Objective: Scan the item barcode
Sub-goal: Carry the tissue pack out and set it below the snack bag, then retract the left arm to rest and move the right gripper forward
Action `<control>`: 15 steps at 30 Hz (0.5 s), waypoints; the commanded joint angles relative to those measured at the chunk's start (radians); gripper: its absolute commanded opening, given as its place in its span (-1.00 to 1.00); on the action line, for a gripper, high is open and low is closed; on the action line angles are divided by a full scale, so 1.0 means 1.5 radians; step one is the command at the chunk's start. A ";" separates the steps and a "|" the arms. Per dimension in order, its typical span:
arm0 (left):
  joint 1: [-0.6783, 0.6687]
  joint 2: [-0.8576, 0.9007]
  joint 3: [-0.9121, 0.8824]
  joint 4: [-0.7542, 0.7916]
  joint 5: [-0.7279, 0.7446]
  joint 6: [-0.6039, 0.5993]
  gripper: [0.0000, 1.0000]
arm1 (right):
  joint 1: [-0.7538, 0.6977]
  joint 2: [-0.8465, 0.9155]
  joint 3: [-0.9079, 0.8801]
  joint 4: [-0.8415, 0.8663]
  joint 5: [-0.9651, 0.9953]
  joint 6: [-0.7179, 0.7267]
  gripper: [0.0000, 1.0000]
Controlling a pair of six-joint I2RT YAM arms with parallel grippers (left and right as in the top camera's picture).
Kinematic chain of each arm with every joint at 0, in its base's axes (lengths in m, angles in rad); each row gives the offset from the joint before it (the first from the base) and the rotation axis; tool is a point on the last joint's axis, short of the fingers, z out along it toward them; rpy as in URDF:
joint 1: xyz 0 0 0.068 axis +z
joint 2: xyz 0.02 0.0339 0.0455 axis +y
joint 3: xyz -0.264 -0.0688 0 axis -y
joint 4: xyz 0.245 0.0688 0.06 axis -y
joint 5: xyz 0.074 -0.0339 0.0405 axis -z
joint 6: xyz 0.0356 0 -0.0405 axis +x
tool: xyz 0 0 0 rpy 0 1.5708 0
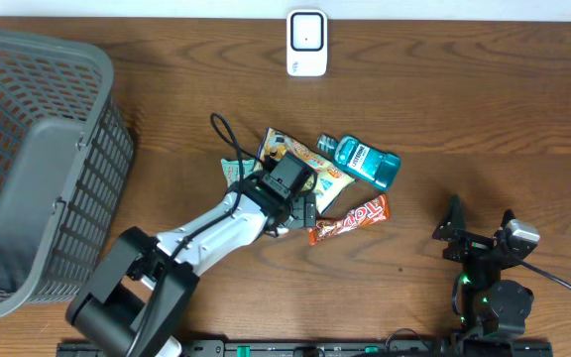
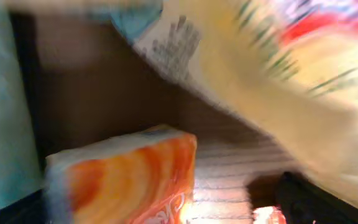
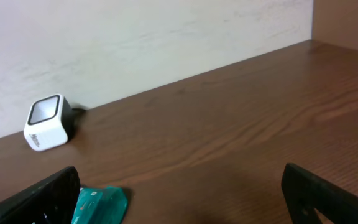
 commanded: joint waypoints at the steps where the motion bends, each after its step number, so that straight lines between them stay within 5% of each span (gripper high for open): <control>1: 0.018 -0.081 0.072 0.001 -0.031 0.107 0.96 | 0.003 -0.001 -0.003 0.000 0.001 -0.006 0.99; 8: 0.081 -0.215 0.218 0.027 -0.185 0.241 0.96 | 0.003 -0.001 -0.003 0.000 0.001 -0.006 0.98; 15: 0.167 -0.308 0.326 0.070 -0.205 0.356 0.95 | 0.003 -0.001 -0.003 0.000 0.001 -0.006 0.99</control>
